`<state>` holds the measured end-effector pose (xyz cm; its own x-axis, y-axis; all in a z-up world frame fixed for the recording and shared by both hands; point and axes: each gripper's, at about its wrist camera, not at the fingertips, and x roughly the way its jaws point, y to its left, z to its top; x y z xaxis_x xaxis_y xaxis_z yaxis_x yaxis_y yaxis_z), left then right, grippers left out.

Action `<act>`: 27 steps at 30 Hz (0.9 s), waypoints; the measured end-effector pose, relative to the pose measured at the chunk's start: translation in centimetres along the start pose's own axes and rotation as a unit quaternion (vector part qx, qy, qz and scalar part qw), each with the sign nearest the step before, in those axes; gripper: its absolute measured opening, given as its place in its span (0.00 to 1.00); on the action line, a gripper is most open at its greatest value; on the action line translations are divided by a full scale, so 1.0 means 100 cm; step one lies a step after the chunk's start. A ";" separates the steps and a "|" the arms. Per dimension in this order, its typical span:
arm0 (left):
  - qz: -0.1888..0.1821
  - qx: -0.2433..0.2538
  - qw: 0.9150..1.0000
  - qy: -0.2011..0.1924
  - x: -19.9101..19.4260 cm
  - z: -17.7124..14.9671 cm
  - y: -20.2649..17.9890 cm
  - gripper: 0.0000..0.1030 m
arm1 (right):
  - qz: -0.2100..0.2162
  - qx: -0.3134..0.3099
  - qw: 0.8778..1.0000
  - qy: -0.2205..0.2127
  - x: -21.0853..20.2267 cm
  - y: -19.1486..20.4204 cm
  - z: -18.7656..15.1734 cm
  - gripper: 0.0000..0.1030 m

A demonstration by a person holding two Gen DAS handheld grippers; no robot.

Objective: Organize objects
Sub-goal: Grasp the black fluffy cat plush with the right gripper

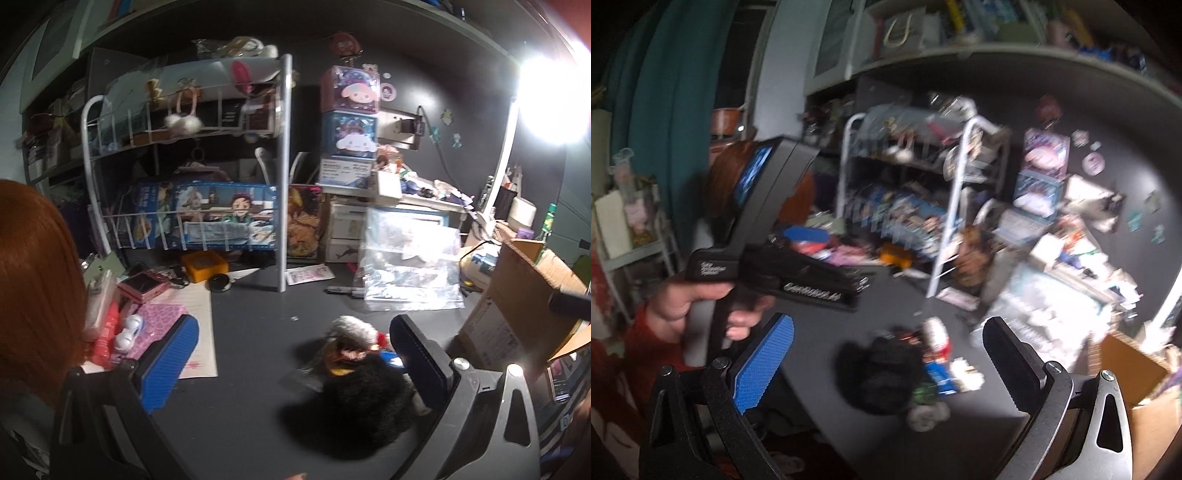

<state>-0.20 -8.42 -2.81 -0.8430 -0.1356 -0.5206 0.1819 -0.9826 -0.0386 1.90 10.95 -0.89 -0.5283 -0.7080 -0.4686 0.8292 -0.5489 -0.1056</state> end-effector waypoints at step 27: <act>-0.162 0.022 0.981 0.105 0.057 -0.052 0.020 0.99 | -0.078 0.032 0.985 0.148 0.142 0.000 -0.071 0.58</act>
<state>-2.02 -10.49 -10.25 -0.7298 0.2085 -0.6511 -0.1035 -0.9751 -0.1963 -4.32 4.04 -13.78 -0.5650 -0.4573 -0.6868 0.7232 -0.6752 -0.1453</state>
